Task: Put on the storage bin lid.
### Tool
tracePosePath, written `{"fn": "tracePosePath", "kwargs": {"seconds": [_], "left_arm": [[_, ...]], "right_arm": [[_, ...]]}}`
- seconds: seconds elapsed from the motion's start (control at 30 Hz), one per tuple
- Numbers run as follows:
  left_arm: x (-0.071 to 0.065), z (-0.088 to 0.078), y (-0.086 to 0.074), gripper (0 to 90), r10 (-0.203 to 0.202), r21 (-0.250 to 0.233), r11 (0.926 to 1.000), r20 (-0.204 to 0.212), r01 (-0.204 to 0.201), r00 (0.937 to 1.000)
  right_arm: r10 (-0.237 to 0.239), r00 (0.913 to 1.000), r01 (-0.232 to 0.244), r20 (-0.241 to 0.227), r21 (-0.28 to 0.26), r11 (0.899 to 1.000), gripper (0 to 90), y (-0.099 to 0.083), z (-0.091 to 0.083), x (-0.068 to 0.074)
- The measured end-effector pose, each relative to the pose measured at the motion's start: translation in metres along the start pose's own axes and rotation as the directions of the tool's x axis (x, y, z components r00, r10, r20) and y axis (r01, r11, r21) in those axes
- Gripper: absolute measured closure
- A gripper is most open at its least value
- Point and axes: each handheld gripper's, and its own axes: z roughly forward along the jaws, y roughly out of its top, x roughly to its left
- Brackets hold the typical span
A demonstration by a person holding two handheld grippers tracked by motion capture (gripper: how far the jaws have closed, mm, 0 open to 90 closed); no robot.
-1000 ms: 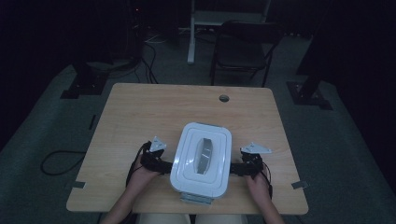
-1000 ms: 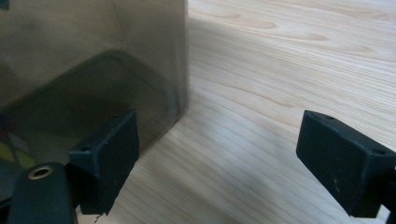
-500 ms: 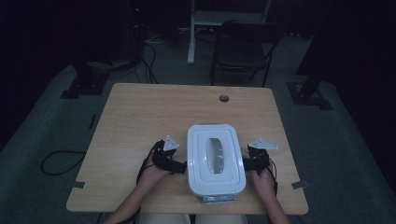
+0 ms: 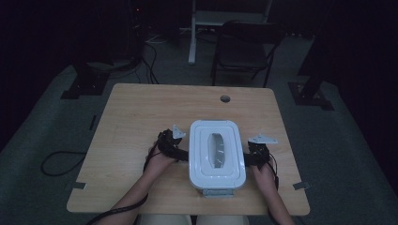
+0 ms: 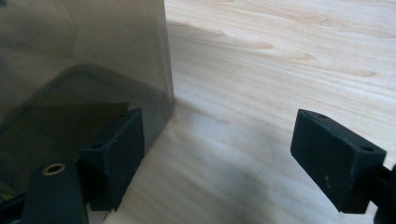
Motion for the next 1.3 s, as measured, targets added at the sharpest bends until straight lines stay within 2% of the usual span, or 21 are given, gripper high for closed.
{"fn": "tracePosePath", "kwargs": {"seconds": [0.2,0.3,0.4,0.5,0.6,0.63,0.73,0.9,0.97,1.3], "left_arm": [[0.008,0.005,0.006,1.6,-0.005,0.006,1.0000,-0.029,0.005,0.9996],[0.014,0.007,0.003,1.5,-0.046,-0.033,0.9984,0.017,0.046,0.9988],[0.019,0.005,-0.002,1.4,-0.089,-0.075,0.9928,0.067,0.093,0.9938],[0.020,0.000,-0.003,1.5,-0.072,-0.100,0.9918,0.073,0.079,0.9948],[0.022,-0.006,-0.005,1.5,-0.079,-0.139,0.9858,0.106,0.094,0.9912],[0.022,-0.007,-0.005,1.5,-0.077,-0.145,0.9852,0.106,0.092,0.9914],[0.026,-0.013,-0.008,1.5,-0.094,-0.169,0.9787,0.136,0.116,0.9862],[0.027,-0.018,-0.012,1.5,-0.091,-0.181,0.9766,0.140,0.116,0.9859],[0.026,-0.019,-0.013,1.4,-0.087,-0.199,0.9730,0.148,0.116,0.9851],[0.025,-0.021,-0.020,1.4,-0.077,-0.198,0.9741,0.161,0.109,0.9839]], "right_arm": [[0.010,0.9999,-0.010,0.003,0.009,1.000,17.2,0.010,0.010,-0.006],[0.022,0.9997,-0.022,0.011,0.004,1.000,15.8,0.010,0.012,-0.009],[0.041,0.9992,-0.040,0.001,-0.021,0.999,12.8,0.006,0.012,-0.011],[0.050,0.9988,-0.050,0.000,-0.043,0.998,12.7,0.003,0.010,-0.013],[0.050,0.9986,-0.049,0.016,-0.049,0.998,12.7,0.001,0.008,-0.012],[0.054,0.9985,-0.053,0.014,-0.054,0.997,12.7,0.000,0.007,-0.012],[0.064,0.9979,-0.063,0.005,-0.067,0.996,12.7,-0.002,0.003,-0.013],[0.075,0.9972,-0.075,0.000,-0.066,0.995,12.7,-0.007,0.000,-0.015],[0.074,0.9973,-0.073,0.005,-0.062,0.995,12.7,-0.009,-0.001,-0.015],[0.090,0.9958,-0.089,0.013,-0.060,0.994,12.8,-0.019,-0.010,-0.021]]}}
